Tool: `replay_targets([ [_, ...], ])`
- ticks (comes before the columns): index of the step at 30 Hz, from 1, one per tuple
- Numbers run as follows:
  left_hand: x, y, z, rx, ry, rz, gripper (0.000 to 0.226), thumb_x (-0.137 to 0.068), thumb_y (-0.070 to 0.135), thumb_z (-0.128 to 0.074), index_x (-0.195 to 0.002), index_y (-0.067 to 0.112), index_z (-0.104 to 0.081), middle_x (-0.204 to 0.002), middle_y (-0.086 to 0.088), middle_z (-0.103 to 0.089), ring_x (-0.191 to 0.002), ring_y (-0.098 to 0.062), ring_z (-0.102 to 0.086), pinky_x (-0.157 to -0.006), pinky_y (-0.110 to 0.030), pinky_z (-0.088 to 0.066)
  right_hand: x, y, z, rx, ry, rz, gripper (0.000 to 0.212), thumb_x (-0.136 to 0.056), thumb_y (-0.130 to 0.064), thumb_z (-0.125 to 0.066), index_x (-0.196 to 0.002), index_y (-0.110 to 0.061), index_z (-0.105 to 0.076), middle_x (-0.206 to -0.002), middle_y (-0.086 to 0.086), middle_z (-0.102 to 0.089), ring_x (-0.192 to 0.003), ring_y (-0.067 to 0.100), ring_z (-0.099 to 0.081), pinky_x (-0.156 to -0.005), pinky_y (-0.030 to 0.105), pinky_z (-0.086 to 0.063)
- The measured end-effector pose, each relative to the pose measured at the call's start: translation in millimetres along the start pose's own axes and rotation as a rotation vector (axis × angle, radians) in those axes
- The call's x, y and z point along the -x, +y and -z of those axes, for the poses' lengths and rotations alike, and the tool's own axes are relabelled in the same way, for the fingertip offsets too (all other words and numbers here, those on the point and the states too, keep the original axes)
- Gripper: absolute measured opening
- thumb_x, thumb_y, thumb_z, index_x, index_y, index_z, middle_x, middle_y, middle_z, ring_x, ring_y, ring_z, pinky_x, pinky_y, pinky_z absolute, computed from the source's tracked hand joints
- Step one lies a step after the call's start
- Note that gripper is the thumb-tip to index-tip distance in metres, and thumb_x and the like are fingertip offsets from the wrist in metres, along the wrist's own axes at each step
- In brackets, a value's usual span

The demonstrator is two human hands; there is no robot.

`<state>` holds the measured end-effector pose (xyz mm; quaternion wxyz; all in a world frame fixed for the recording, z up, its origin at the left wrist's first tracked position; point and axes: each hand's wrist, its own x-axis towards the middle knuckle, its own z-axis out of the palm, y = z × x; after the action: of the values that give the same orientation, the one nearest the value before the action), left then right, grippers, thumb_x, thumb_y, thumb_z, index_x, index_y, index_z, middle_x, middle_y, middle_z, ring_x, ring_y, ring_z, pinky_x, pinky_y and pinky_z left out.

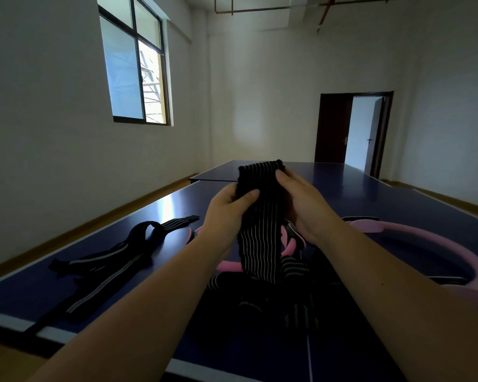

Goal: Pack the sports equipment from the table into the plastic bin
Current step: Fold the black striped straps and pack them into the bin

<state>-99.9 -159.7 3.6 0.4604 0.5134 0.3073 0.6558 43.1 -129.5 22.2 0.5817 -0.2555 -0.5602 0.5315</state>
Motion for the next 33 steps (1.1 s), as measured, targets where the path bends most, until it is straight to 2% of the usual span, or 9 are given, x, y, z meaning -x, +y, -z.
replay_targets([
  [7, 7.3, 5.3, -9.0, 0.055, -0.026, 0.078, 0.029, -0.095, 0.010, -0.063, -0.122, 0.003, -0.059, -0.119, -0.020, -0.069, -0.108, -0.034, -0.068, -0.089, -0.042, -0.058, 4.9, -5.6, 2.9, 0.042, 0.045, 0.038, 0.046, -0.102, -0.010, -0.050, -0.144, -0.028, -0.049, -0.117, 0.003, -0.069, -0.110, 0.023, -0.067, -0.098, 0.039, -0.053],
  [11, 19.3, 11.6, -7.0, -0.275, -0.296, 0.371, 0.031, -0.090, 0.011, -0.068, -0.120, 0.007, -0.063, -0.113, -0.015, -0.073, -0.099, -0.029, -0.072, -0.083, -0.040, -0.060, 2.6, -9.0, 9.5, 0.121, 0.150, 0.122, 0.048, -0.103, -0.013, -0.049, -0.147, -0.031, -0.043, -0.137, -0.001, -0.057, -0.118, 0.016, -0.061, -0.103, 0.038, -0.050],
  [14, 24.4, 22.9, -1.1, -0.448, -0.396, 0.441, 0.018, -0.089, 0.009, -0.069, -0.107, 0.005, -0.067, -0.101, -0.014, -0.076, -0.088, -0.027, -0.073, -0.075, -0.036, -0.062, 8.1, -8.2, 13.2, 0.246, 0.205, 0.149, 0.039, -0.102, -0.012, -0.049, -0.135, -0.032, -0.054, -0.106, -0.005, -0.067, -0.090, 0.012, -0.067, -0.078, 0.028, -0.058],
  [17, 20.1, 35.5, 0.4, -0.173, -0.258, 0.340, 0.012, -0.091, 0.010, -0.065, -0.097, 0.001, -0.070, -0.086, -0.013, -0.075, -0.074, -0.023, -0.073, -0.063, -0.029, -0.060, 12.7, -6.4, 9.7, 0.275, 0.148, 0.010, 0.019, -0.102, -0.011, -0.049, -0.114, -0.017, -0.063, -0.096, 0.011, -0.065, -0.083, 0.026, -0.063, -0.067, 0.035, -0.055],
  [20, 9.5, 38.1, 0.1, 0.063, -0.116, 0.243, 0.019, -0.095, 0.014, -0.059, -0.104, 0.002, -0.071, -0.097, -0.014, -0.075, -0.089, -0.026, -0.072, -0.076, -0.033, -0.062, 23.2, -0.1, 11.1, 0.310, -0.039, -0.166, 0.027, -0.100, -0.008, -0.042, -0.077, -0.011, -0.056, -0.076, 0.010, -0.052, -0.070, 0.023, -0.050, -0.064, 0.031, -0.040],
  [24, 10.0, 33.8, 1.4, 0.039, -0.091, 0.213, 0.020, -0.099, 0.015, -0.054, -0.099, 0.004, -0.070, -0.093, -0.010, -0.074, -0.087, -0.023, -0.071, -0.074, -0.033, -0.061, 38.6, 14.1, 16.9, 0.422, -0.183, -0.173, 0.031, -0.102, -0.005, -0.042, -0.082, -0.016, -0.062, -0.057, -0.009, -0.067, -0.054, 0.001, -0.065, -0.056, 0.015, -0.048],
  [27, 12.9, 28.7, 2.5, 0.049, -0.093, 0.204, 0.022, -0.099, 0.014, -0.052, -0.092, 0.007, -0.071, -0.091, -0.011, -0.074, -0.083, -0.023, -0.072, -0.069, -0.032, -0.060, 42.3, 15.9, 19.1, 0.563, -0.282, -0.111, 0.024, -0.095, -0.005, -0.059, -0.102, -0.026, -0.068, -0.091, -0.005, -0.076, -0.086, 0.009, -0.072, -0.081, 0.028, -0.055],
  [31, 14.3, 26.7, 3.0, 0.072, -0.060, 0.266, 0.029, -0.102, 0.020, -0.047, -0.095, 0.008, -0.072, -0.092, -0.011, -0.075, -0.082, -0.023, -0.073, -0.074, -0.036, -0.055, 40.4, 12.5, 17.4, 0.505, -0.217, 0.002, 0.055, -0.078, -0.017, -0.066, -0.127, -0.038, -0.051, -0.124, 0.011, -0.061, -0.097, 0.042, -0.061, -0.081, 0.057, -0.051],
  [33, 13.4, 26.9, 4.9, 0.065, -0.021, 0.288, 0.032, -0.101, 0.027, -0.049, -0.110, 0.005, -0.071, -0.102, -0.011, -0.074, -0.087, -0.023, -0.072, -0.074, -0.035, -0.056, 37.5, 13.2, 20.7, 0.437, -0.224, 0.042, 0.053, -0.080, -0.022, -0.067, -0.128, -0.038, -0.052, -0.122, 0.007, -0.059, -0.105, 0.036, -0.061, -0.090, 0.052, -0.050],
])
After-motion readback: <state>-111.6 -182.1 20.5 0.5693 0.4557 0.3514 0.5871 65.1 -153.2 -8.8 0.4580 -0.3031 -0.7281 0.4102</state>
